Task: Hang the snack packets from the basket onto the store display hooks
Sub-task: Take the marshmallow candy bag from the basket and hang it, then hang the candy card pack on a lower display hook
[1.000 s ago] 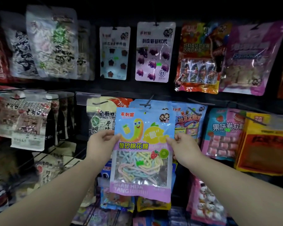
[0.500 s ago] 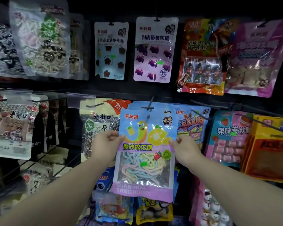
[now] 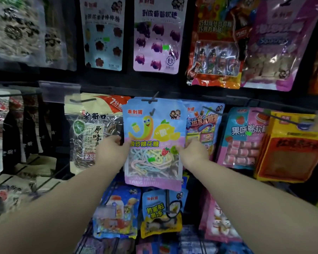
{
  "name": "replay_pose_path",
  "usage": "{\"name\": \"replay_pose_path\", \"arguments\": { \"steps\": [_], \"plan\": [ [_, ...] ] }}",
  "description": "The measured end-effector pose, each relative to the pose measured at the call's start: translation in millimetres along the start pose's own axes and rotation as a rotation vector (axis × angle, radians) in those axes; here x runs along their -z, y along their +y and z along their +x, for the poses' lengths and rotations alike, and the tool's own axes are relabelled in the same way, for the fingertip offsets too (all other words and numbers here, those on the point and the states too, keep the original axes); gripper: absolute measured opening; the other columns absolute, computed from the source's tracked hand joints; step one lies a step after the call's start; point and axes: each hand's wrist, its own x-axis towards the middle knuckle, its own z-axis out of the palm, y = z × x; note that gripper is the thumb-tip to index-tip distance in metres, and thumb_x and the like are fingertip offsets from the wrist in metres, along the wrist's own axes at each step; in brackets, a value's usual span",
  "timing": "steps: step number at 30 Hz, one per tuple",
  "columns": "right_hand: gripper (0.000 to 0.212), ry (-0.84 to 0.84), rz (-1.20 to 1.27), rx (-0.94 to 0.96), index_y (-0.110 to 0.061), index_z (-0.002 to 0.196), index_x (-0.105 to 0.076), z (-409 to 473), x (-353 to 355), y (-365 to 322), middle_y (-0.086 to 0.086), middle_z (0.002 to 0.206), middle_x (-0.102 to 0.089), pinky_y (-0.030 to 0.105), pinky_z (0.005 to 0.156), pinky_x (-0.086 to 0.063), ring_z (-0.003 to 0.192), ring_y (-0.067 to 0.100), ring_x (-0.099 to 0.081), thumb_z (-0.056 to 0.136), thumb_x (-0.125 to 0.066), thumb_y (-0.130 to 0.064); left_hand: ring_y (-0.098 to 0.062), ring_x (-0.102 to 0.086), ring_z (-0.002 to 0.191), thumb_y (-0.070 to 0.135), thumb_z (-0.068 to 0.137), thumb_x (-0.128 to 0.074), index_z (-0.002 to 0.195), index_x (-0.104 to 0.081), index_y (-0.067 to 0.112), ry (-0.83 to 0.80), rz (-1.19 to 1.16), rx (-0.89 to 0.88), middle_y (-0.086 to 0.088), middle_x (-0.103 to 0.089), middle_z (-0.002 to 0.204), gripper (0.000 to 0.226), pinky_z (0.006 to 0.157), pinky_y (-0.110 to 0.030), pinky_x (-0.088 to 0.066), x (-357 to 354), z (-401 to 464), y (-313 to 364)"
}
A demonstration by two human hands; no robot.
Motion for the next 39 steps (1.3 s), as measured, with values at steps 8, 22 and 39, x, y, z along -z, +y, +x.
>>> {"name": "replay_pose_path", "arguments": {
  "steps": [8, 22, 39],
  "plan": [
    [0.015, -0.273, -0.595, 0.349, -0.012, 0.104, -0.044, -83.0, 10.9, 82.2, 0.01, 0.098, -0.056, 0.036, 0.064, -0.042, 0.079, 0.027, -0.048, 0.098, -0.043, -0.026, -0.012, -0.064, 0.074, 0.052, 0.088, -0.056, 0.104, -0.061, 0.029, -0.295, 0.461, -0.135, 0.018, -0.059, 0.084, 0.028, 0.068, -0.035, -0.056, -7.8, -108.0, -63.5],
    [0.034, -0.892, -1.115, 0.746, -0.014, 0.13, -0.038, -258.2, -32.1, 366.7, 0.009, 0.122, -0.052, 0.039, 0.074, -0.043, 0.112, 0.029, -0.05, 0.098, -0.042, -0.021, -0.023, -0.066, 0.091, 0.048, 0.085, -0.057, 0.093, -0.067, 0.029, -0.728, 0.554, 0.221, 0.007, -0.07, 0.091, 0.023, 0.074, -0.029, -0.053, -99.6, -450.6, -217.6],
    [0.035, -1.221, -1.131, 0.384, -0.013, 0.125, -0.045, -340.0, -111.9, 641.5, 0.009, 0.124, -0.053, 0.039, 0.082, -0.045, 0.112, 0.031, -0.053, 0.091, -0.052, -0.021, -0.012, -0.048, 0.067, 0.028, 0.094, -0.053, 0.112, -0.062, 0.005, -0.924, 0.566, 0.798, -0.007, -0.056, 0.091, 0.03, 0.05, -0.02, -0.035, -272.5, -667.1, -357.3]
  ]
}}
